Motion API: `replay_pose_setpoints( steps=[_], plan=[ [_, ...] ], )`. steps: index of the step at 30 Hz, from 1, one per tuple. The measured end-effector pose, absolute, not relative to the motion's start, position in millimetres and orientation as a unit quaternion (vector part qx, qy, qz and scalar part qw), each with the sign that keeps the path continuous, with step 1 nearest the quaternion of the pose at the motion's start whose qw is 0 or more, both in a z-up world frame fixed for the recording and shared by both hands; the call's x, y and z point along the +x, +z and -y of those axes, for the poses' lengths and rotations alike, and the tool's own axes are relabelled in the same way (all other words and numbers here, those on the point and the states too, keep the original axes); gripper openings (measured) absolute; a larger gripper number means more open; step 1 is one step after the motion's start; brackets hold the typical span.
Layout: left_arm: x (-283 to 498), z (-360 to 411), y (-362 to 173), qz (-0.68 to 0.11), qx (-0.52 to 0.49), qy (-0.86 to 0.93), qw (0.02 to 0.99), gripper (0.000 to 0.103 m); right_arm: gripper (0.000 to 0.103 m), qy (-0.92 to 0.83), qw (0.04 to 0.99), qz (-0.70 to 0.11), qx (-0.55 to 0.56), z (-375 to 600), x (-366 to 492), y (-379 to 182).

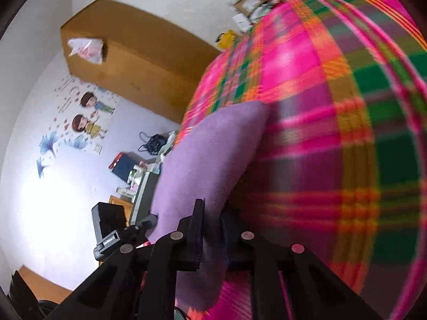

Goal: Fold clothes

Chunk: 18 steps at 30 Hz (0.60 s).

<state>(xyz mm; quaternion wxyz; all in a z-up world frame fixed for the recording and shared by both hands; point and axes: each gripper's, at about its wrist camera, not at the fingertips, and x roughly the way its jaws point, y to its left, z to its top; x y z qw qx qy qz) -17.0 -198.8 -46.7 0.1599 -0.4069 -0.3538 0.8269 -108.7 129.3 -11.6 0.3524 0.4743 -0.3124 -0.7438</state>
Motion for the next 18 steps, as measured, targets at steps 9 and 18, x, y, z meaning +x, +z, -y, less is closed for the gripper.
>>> replay_pose_setpoints(
  steps=[9, 18],
  plan=[
    [-25, 192, -43, 0.341, -0.407, 0.831, 0.167, 0.062, 0.030, -0.737, 0.343, 0.341, 0.471, -156, -112, -23],
    [-28, 192, -48, 0.347, -0.404, 0.829, 0.172, 0.059, 0.033, -0.721, 0.368, 0.319, 0.493, -119, -130, -32]
  ],
)
